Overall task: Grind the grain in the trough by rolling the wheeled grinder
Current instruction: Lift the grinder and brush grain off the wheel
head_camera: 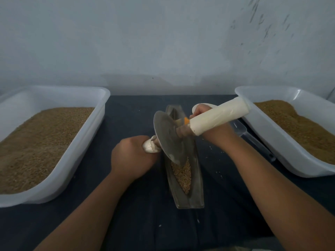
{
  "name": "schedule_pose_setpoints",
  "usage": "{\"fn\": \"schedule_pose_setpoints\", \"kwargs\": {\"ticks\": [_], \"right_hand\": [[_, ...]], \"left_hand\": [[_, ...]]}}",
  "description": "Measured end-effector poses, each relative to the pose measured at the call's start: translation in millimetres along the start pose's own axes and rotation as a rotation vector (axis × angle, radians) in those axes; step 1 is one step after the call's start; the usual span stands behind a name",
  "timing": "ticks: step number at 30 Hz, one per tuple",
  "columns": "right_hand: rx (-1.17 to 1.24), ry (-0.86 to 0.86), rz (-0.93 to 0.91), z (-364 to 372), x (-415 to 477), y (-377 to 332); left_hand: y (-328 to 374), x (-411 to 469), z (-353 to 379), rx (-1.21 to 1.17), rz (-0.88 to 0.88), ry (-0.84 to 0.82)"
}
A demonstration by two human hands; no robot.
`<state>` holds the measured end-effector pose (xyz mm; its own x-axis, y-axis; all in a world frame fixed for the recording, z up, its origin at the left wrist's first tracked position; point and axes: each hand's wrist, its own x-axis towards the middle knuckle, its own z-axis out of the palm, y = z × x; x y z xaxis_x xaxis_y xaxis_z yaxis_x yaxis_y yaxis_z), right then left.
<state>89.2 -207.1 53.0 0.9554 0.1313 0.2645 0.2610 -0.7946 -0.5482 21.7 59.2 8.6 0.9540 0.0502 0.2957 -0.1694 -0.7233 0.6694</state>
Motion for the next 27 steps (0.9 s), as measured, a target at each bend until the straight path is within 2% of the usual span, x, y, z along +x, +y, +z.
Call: {"fn": "schedule_pose_setpoints", "kwargs": {"ticks": [2,4,8,9,13,15,18,20,22,27], "right_hand": [[0.126,0.100,-0.091,-2.3,-0.3,-0.9],[0.147,0.128,-0.132,-1.0,1.4,-5.5],[-0.056,-0.102,-0.039,6.6,2.7,-6.9],[-0.082,-0.110,-0.028,5.6,-3.7,-6.4],[0.151,0.123,0.026,-20.1,-40.0,-6.2],[0.180,0.246,-0.025,-38.3,-53.2,-12.1],[0.318,0.337,-0.051,-57.6,-67.3,-16.3],[0.425,0.348,0.014,-64.4,-75.6,-18.5],[0.528,0.277,0.094,-67.5,-78.9,-20.9],[0.609,-0.076,0.142,-53.6,-82.7,-30.9]], "left_hand": [[0.0,-0.3,0.5,-0.007,0.011,0.011],[0.3,-1.2,0.6,-0.010,0.023,0.021],[0.3,-2.4,0.1,-0.029,0.032,0.023],[0.3,-2.1,-0.1,-0.028,0.032,0.024],[0.1,-0.2,0.3,-0.064,-0.009,0.049],[0.2,0.3,0.3,-0.084,-0.033,0.051],[0.3,1.4,0.2,-0.073,-0.075,0.068],[0.1,3.0,1.7,-0.056,-0.118,0.079],[0.0,4.7,3.5,-0.043,-0.156,0.095],[-1.7,4.6,5.3,-0.007,-0.158,0.107]]}}
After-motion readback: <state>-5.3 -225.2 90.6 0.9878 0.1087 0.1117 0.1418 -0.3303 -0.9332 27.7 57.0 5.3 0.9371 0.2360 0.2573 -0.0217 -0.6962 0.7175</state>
